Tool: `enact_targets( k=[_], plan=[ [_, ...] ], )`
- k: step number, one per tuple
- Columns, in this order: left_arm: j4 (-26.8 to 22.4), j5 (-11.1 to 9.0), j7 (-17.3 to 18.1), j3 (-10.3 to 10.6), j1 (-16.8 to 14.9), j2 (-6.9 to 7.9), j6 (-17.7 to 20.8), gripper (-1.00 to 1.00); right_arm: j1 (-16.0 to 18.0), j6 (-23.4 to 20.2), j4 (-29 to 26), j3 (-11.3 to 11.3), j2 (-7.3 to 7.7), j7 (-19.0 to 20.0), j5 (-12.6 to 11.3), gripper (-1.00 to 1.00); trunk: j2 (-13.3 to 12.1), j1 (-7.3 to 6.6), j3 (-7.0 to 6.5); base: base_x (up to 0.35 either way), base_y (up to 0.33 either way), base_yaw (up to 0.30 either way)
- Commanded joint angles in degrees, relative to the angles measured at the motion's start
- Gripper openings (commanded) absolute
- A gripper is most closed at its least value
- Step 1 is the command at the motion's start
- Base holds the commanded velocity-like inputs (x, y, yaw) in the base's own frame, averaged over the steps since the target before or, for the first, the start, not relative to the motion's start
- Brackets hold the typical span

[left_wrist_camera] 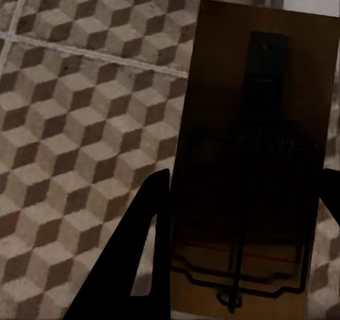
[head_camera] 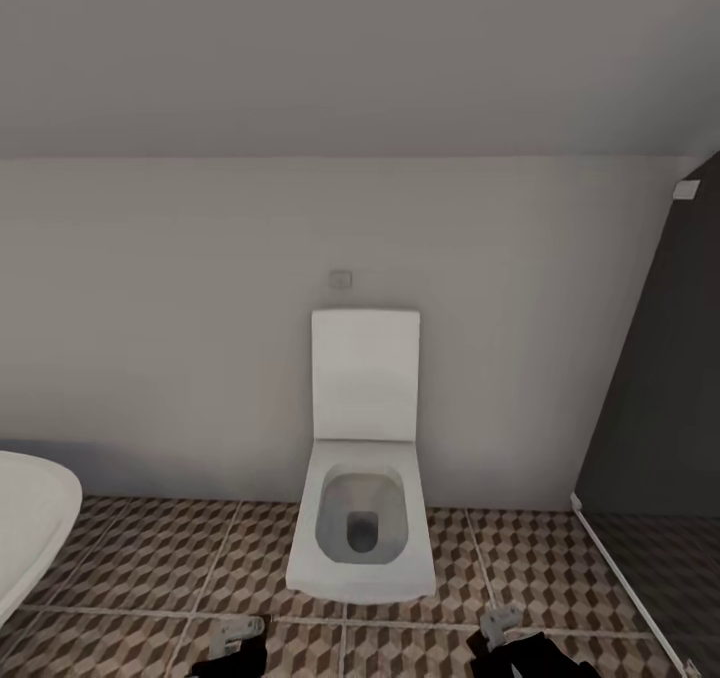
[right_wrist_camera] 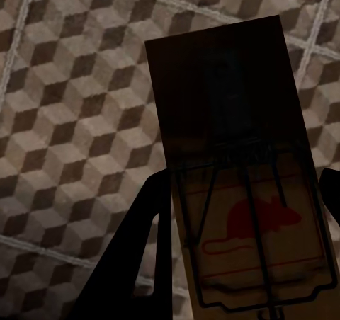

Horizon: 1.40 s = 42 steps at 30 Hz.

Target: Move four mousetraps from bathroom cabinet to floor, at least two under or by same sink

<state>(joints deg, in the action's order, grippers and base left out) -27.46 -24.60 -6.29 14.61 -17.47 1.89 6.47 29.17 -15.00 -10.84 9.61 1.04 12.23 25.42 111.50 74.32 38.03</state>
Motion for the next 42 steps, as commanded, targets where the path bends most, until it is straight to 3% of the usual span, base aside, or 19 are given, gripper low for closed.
enact_targets(
  k=[1,7,9,15,23,25,26,28,29,30,34,42],
  plan=[
    [-0.1,-0.4,-0.8,0.5,0.0,0.31,0.3,-1.0,0.0,-0.3,-0.2,0.5,-0.01,0.4,0.5,-1.0,0.4,0.22,0.24,0.0,0.0,0.0],
    [0.2,-0.4,-0.7,0.6,0.0,2.17,0.1,-1.0,0.0,-0.3,-0.2,0.7,0.09,0.4,0.4,-1.0,2.9,1.54,1.32,0.0,0.0,0.0],
    [0.2,-0.4,-0.7,0.7,0.0,2.62,0.1,-1.0,0.0,-0.3,-0.2,1.8,0.1,0.4,0.4,-1.0,3.7,1.98,1.68,0.0,0.0,0.0],
    [0.3,-0.4,-0.7,0.8,0.0,2.8,0.1,-1.0,0.0,-0.3,-0.2,4.6,0.17,0.5,0.5,-1.0,6.1,3.29,2.76,0.0,0.0,0.0],
    [0.3,-0.3,-0.7,0.8,0.0,2.85,0.0,-1.0,0.0,-0.3,-0.2,5.2,0.14,0.5,0.5,-1.0,9.3,5.05,4.19,0.0,0.0,0.0],
    [-0.3,1.6,-0.7,0.4,0.0,2.95,0.4,-1.0,0.0,-0.4,-0.2,5.4,-0.06,-3.8,0.5,-1.0,10.1,5.49,4.55,0.0,0.0,0.0],
    [-0.8,2.0,-0.8,0.3,-0.1,3.23,0.7,-1.0,0.0,-0.4,-0.2,5.5,-0.1,-8.2,0.3,-1.0,10.5,5.71,4.73,0.0,0.0,0.0],
    [-1.1,2.1,-0.9,0.2,-0.2,3.69,1.5,-1.0,0.0,-0.4,-0.9,6.1,-0.12,-11.8,-0.9,-1.0,11.3,6.15,5.09,0.0,0.0,0.0],
    [-1.2,2.2,-1.2,0.1,-0.3,4.09,1.9,-1.0,0.0,-0.4,-1.8,6.2,-0.15,-12.6,-1.7,-1.0,11.7,6.37,5.27,0.0,0.0,0.0],
    [-1.2,2.1,-3.7,0.1,-1.4,5.29,3.2,-1.0,0.0,-0.5,-5.1,6.3,-0.18,-13.6,-4.5,-1.0,12.1,6.59,5.45,0.0,0.0,0.0],
    [-1.2,2.0,-5.8,0.1,-3.7,5.82,4.1,-1.0,0.0,-0.3,-6.6,6.4,-0.14,-14.1,-6.7,-1.0,13.7,7.47,6.17,0.0,0.0,0.0],
    [-1.1,1.9,-5.6,0.1,-4.3,5.96,3.5,-1.0,0.1,1.6,-7.0,6.4,-0.3,-13.8,-7.3,-1.0,16.9,9.22,7.61,0.0,0.0,0.0]
  ],
)
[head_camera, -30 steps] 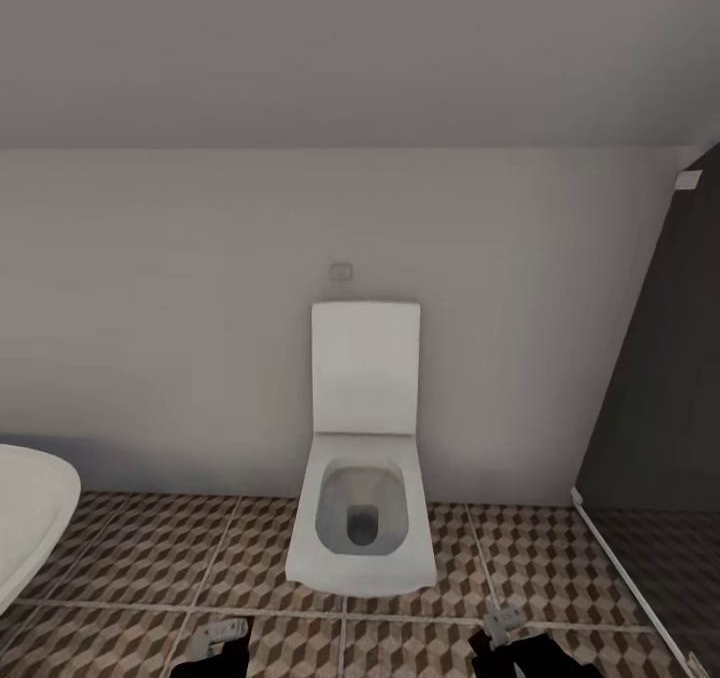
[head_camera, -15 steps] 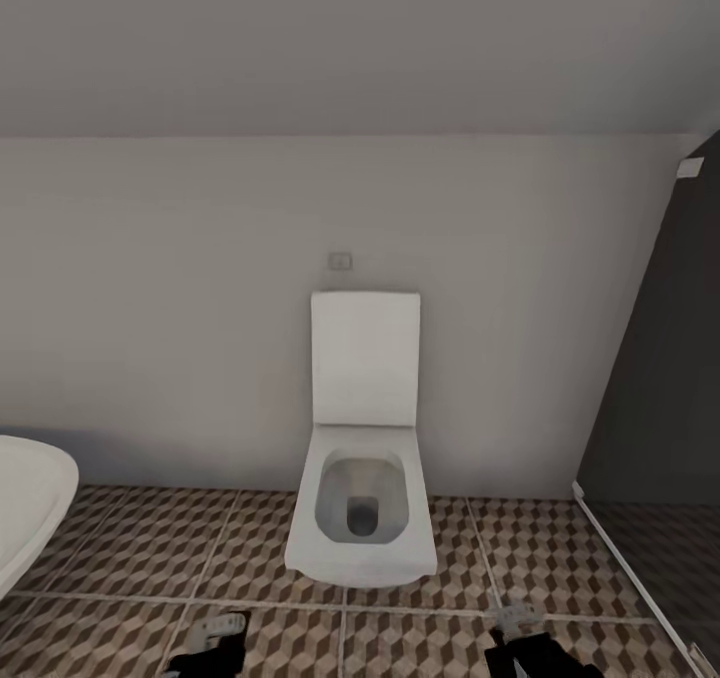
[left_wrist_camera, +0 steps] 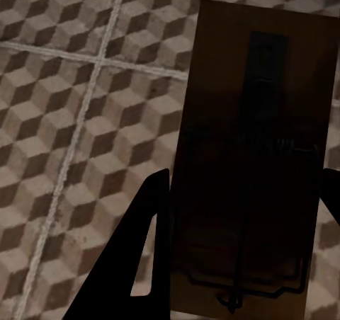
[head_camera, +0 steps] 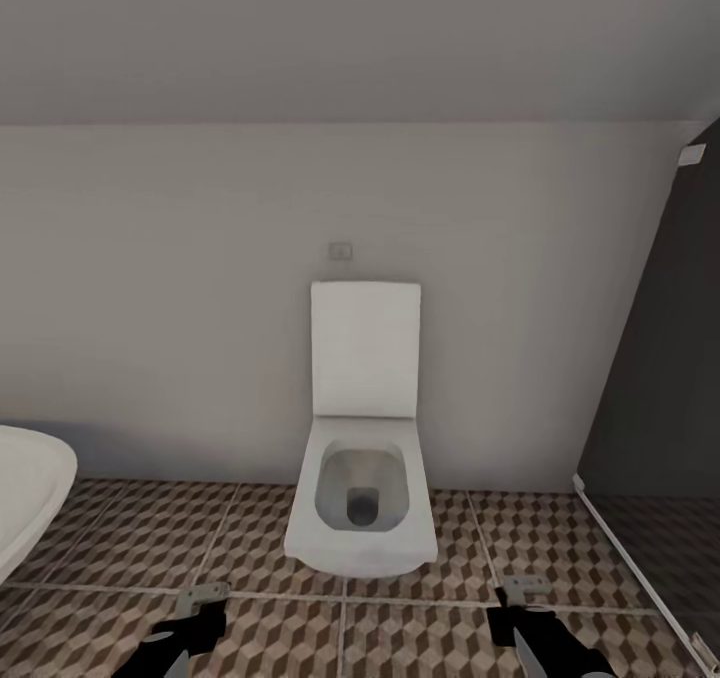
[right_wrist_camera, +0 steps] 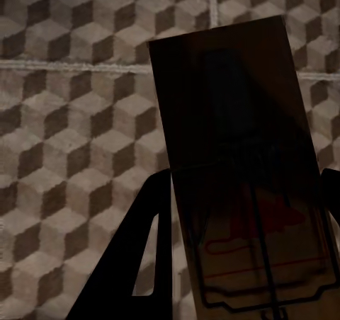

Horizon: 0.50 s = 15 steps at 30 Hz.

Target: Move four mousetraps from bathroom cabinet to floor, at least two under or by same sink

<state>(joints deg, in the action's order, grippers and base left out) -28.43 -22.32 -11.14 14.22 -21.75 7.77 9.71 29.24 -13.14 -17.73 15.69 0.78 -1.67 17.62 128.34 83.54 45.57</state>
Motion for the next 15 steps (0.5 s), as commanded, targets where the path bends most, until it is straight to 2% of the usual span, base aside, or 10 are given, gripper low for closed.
enact_targets(
  k=[1,6,15],
  plan=[
    [-0.1,-0.4,-0.7,0.5,-0.1,0.06,0.1,-1.0,0.0,-0.1,-0.1,0.3,-0.11,0.2,0.5,-1.0,0.4,0.22,0.24,0.0,0.0,0.0],
    [0.5,-0.4,-0.5,0.5,-0.1,-0.09,-2.7,-1.0,0.0,-0.5,-0.2,0.1,-0.23,-0.3,1.2,-1.0,2.4,1.31,1.14,0.0,0.0,0.0],
    [0.7,-0.3,-0.4,0.6,-0.1,-0.21,-3.0,-1.0,0.0,-0.7,-0.2,-0.1,-0.35,-0.3,1.4,-1.0,6.1,3.29,2.76,0.0,0.0,0.0]
  ],
)
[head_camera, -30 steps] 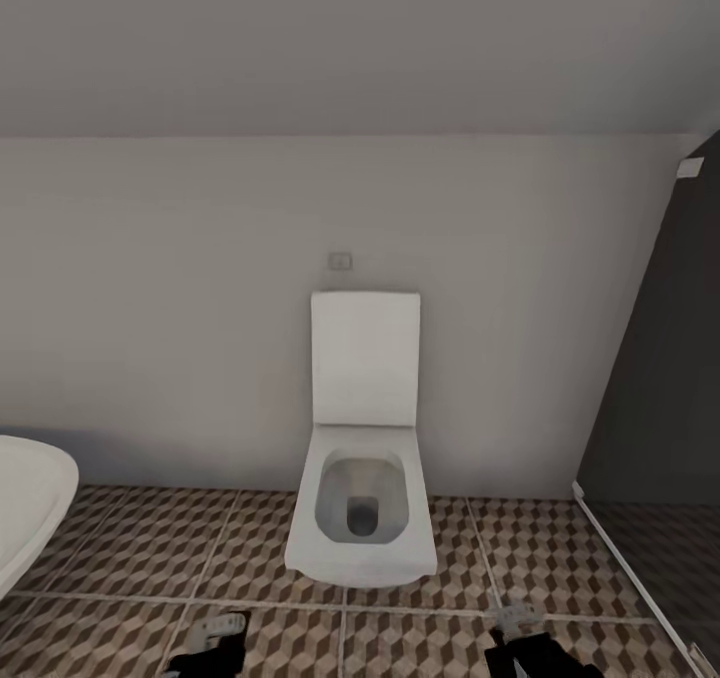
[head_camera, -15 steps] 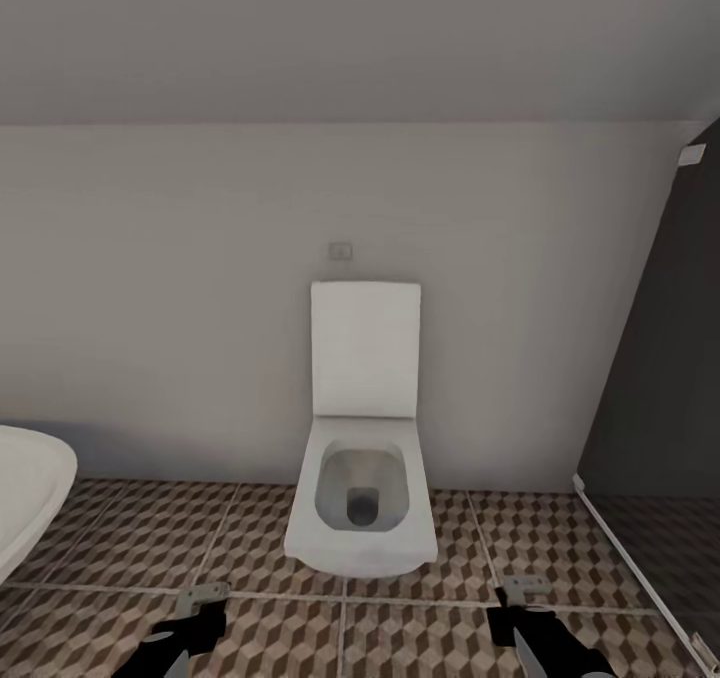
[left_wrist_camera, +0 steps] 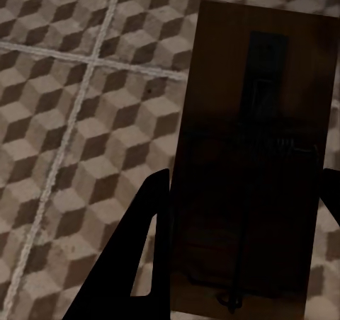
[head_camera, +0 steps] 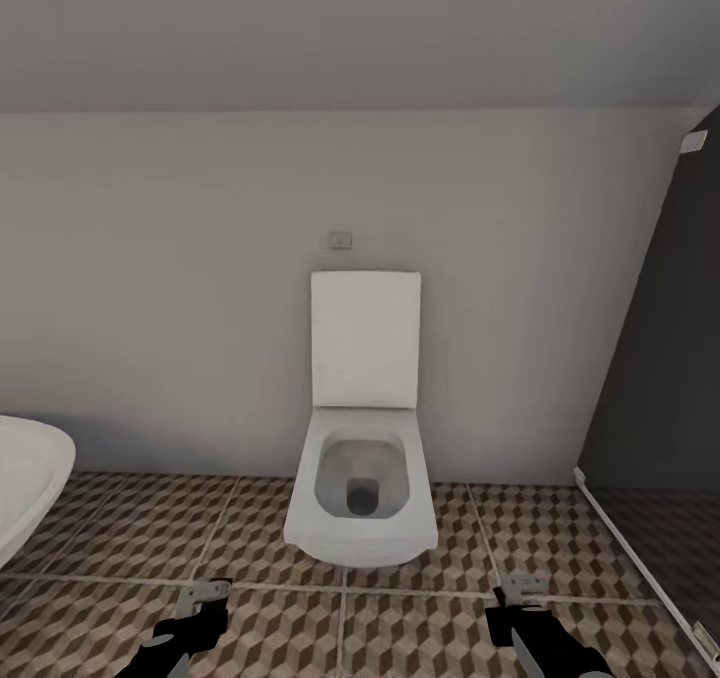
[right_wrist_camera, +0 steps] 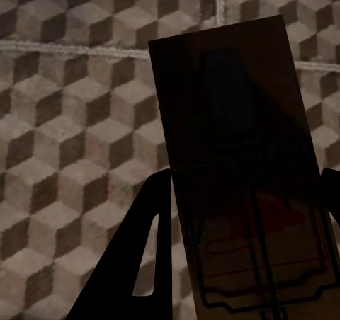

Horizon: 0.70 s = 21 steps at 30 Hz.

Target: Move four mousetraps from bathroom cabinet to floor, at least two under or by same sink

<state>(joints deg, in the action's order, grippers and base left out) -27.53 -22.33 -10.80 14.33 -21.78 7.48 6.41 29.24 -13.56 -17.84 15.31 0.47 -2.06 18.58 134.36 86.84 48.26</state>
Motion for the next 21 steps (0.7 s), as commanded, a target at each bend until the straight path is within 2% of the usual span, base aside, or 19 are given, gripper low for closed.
enact_targets(
  k=[1,21],
  plan=[
    [-0.2,-0.3,-0.7,0.5,0.0,0.08,0.3,-1.0,0.0,-0.3,-0.1,0.3,-0.06,0.1,0.4,-1.0,0.4,0.21,0.24,0.0,0.0,0.0],
    [-0.2,-0.3,-0.7,0.5,0.0,0.08,-0.1,-1.0,0.0,-0.2,-0.1,-0.1,-0.11,0.3,0.6,-1.0,8.5,4.61,3.83,0.0,0.0,0.0]
  ],
)
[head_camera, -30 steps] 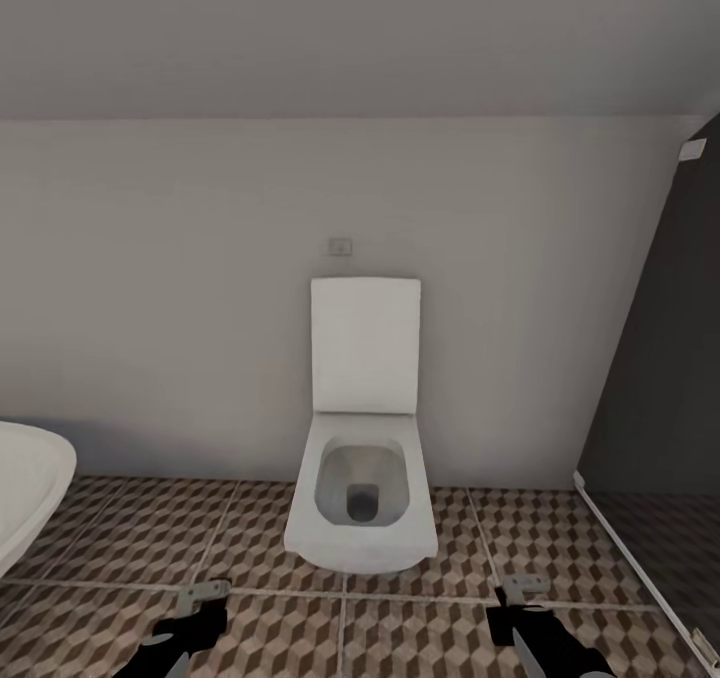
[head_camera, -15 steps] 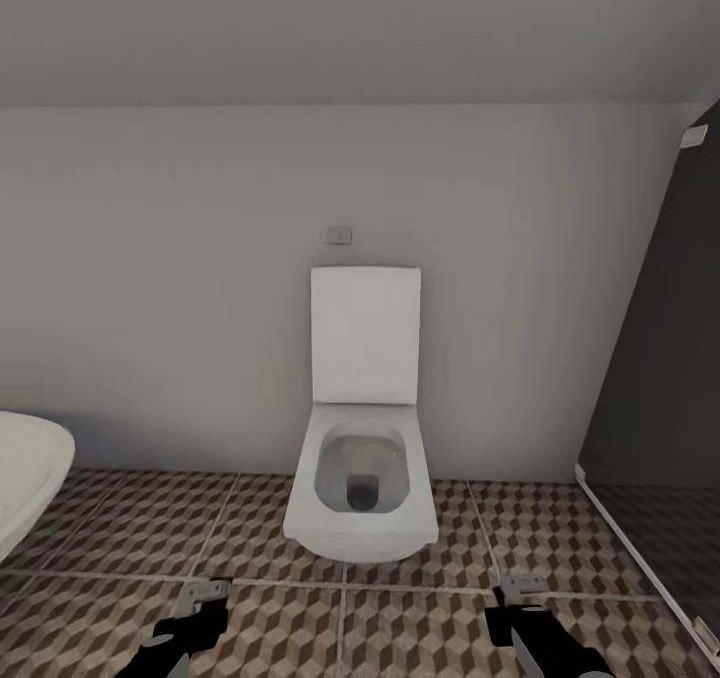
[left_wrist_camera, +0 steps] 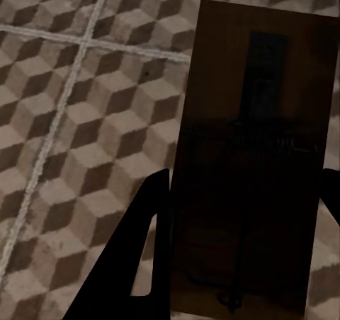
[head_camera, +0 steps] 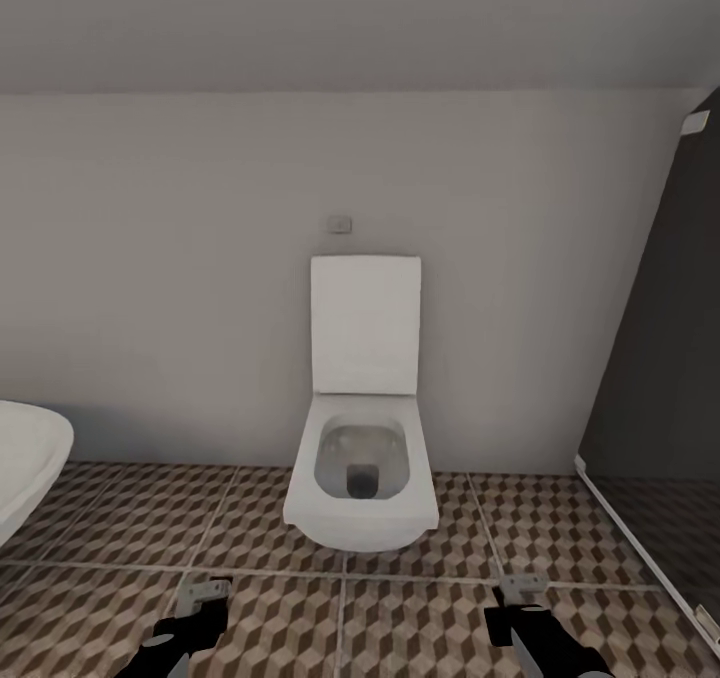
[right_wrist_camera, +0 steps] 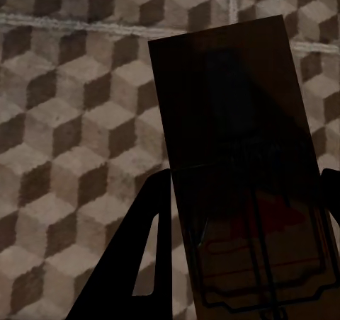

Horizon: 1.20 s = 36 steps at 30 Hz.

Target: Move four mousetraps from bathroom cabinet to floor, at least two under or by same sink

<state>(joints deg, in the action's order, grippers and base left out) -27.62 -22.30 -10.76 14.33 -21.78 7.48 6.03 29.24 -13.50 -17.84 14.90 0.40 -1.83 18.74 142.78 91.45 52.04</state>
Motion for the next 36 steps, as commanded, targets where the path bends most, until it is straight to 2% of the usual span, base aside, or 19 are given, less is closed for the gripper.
enact_targets(
  k=[1,17,20,24,25,26,28,30,31,32,33,34,36],
  plan=[
    [-0.2,-0.3,-0.8,0.5,0.0,0.08,0.3,-1.0,0.0,-0.3,-0.1,0.3,-0.06,0.1,0.4,-1.0,0.4,0.21,0.24,0.0,0.0,0.0],
    [-0.2,-0.4,-0.8,0.5,0.0,0.08,0.5,-1.0,0.0,-0.3,-0.1,0.3,0.06,-0.1,0.4,-1.0,0.7,0.63,3.79,0.0,0.0,0.0],
    [-1.4,-0.4,-0.9,0.5,0.0,0.24,0.8,-1.0,0.0,-0.4,-0.1,0.4,0.07,-0.9,0.4,-1.0,0.7,0.71,4.45,0.0,0.0,0.0],
    [-7.6,-0.2,-1.3,0.4,0.0,0.31,2.8,-1.0,0.0,-1.6,-0.5,0.5,0.29,-2.1,0.5,-1.0,0.8,0.81,5.34,0.0,0.0,0.0],
    [-10.1,-0.2,-1.5,0.4,-0.1,0.27,4.4,-1.0,0.1,-2.2,-1.5,0.5,0.26,-2.3,0.5,-1.0,0.8,0.84,5.56,0.0,0.0,0.0],
    [-18.7,-0.1,-2.4,0.4,-1.2,0.16,11.2,-1.0,0.0,-5.2,-7.4,0.5,-0.07,-2.7,0.3,-1.0,0.8,0.86,5.78,0.0,0.0,0.0],
    [-21.1,0.1,-2.8,0.4,-1.9,-0.05,12.8,-1.0,0.4,-6.0,-9.5,0.5,-0.17,-2.8,0.2,-1.0,0.8,0.91,6.22,0.0,0.0,0.0],
    [-21.6,0.3,-3.0,0.4,-2.2,-0.2,13.3,-1.0,1.8,-6.2,-9.8,0.5,-0.26,-2.8,0.0,-1.0,0.8,0.97,6.67,0.0,0.0,0.0],
    [-22.1,0.7,-3.0,0.5,-2.3,-0.4,13.5,-1.0,3.5,-6.1,-9.7,0.5,-0.3,-2.9,-0.1,-1.0,0.9,0.99,6.89,0.0,0.0,0.0],
    [-22.2,3.6,-3.1,0.5,-2.6,-2.78,14.2,-1.0,7.7,-4.9,-8.1,0.7,-0.64,-2.9,-0.6,-1.0,0.9,1.02,7.11,0.0,0.0,0.0],
    [-22.6,5.9,-3.1,0.5,-3.0,-4.02,14.5,-1.0,9.3,-3.6,-6.9,0.7,-1.21,-3.1,-0.7,-1.0,0.9,1.04,7.33,0.0,0.0,0.0],
    [-22.9,7.4,-3.2,0.5,-3.4,-4.75,14.9,-1.0,10.4,-2.9,-6.1,0.8,-1.69,-3.4,-0.7,-1.0,0.9,1.07,7.55,0.0,0.0,0.0],
    [-23.1,8.7,-2.9,0.5,-3.8,-5.45,15.9,-1.0,11.7,-2.2,-4.9,0.9,-2.38,-4.2,-0.8,-1.0,0.9,1.12,8.0,0.0,0.0,0.0]
  ],
)
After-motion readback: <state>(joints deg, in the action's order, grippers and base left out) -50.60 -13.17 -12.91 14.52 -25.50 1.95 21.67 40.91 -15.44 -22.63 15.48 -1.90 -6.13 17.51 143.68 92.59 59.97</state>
